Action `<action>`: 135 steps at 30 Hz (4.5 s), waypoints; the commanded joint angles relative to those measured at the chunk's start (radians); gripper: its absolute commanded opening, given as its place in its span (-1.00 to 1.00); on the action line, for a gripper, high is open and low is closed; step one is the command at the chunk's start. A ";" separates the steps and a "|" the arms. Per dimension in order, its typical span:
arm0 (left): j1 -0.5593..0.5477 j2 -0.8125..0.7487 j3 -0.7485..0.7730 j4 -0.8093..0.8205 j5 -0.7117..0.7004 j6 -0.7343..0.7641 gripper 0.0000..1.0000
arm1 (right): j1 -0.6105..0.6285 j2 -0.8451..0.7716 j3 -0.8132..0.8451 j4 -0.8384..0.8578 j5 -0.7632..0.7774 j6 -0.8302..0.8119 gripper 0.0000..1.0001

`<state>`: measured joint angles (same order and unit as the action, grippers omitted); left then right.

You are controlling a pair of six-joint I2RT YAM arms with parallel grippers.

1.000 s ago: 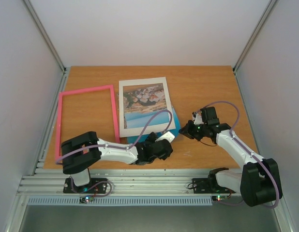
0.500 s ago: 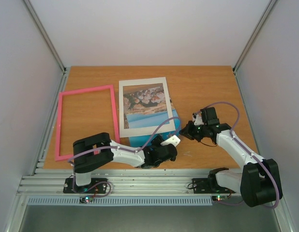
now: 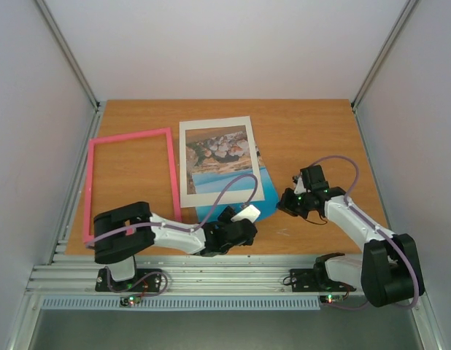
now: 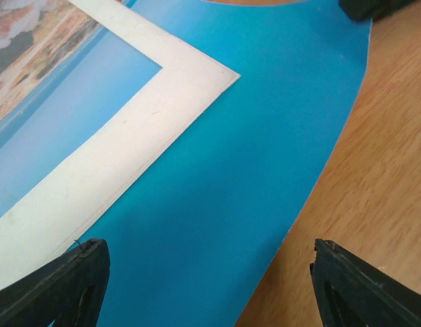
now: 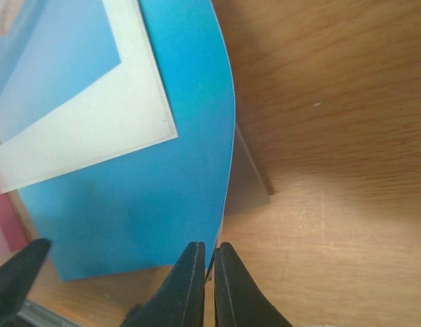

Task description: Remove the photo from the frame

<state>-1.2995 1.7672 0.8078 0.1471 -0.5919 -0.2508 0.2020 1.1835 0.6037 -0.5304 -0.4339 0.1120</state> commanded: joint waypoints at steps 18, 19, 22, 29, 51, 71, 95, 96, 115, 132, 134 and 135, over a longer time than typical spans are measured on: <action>0.085 -0.334 -0.234 -0.099 0.107 -0.244 0.63 | -0.065 0.128 -0.092 0.236 -0.059 -0.012 -0.50; 0.088 -0.338 -0.236 -0.101 0.114 -0.247 0.63 | -0.065 0.138 -0.089 0.239 -0.061 -0.011 -0.49; 0.100 -0.350 -0.244 -0.101 0.137 -0.257 0.62 | -0.068 0.170 -0.085 0.261 -0.076 0.004 -0.44; 0.125 -0.405 -0.274 -0.105 0.182 -0.277 0.63 | -0.100 0.271 -0.088 0.359 -0.155 0.026 -0.44; 0.141 -0.490 -0.312 -0.136 0.206 -0.293 0.63 | -0.168 0.463 -0.022 0.517 -0.292 0.034 -0.48; 0.147 -0.553 -0.308 -0.227 0.179 -0.313 0.63 | -0.180 0.458 0.051 0.464 -0.272 0.005 -0.97; 0.160 -0.846 -0.373 -0.358 0.133 -0.360 0.65 | -0.168 0.012 0.539 -0.408 0.125 -0.270 -0.98; 0.160 -0.853 -0.375 -0.360 0.133 -0.359 0.65 | -0.166 0.006 0.564 -0.433 0.133 -0.275 -0.98; 0.238 -0.927 -0.380 -0.413 0.181 -0.363 0.66 | 0.077 0.106 1.144 -0.811 0.335 -0.327 -0.98; 0.372 -0.919 -0.111 -0.404 0.291 0.003 0.76 | 0.409 0.267 1.444 -1.009 0.477 -0.410 -0.97; 0.372 -0.886 -0.066 -0.383 0.289 0.084 0.76 | 0.436 0.281 1.468 -1.033 0.491 -0.420 -0.98; 0.373 -0.874 -0.045 -0.371 0.292 0.123 0.76 | 0.454 0.285 1.478 -1.045 0.504 -0.428 -0.98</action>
<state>-0.9344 0.8455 0.6785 -0.3195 -0.3260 -0.3260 0.6071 1.4544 2.0277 -1.4986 0.0158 -0.2687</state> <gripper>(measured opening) 0.878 0.015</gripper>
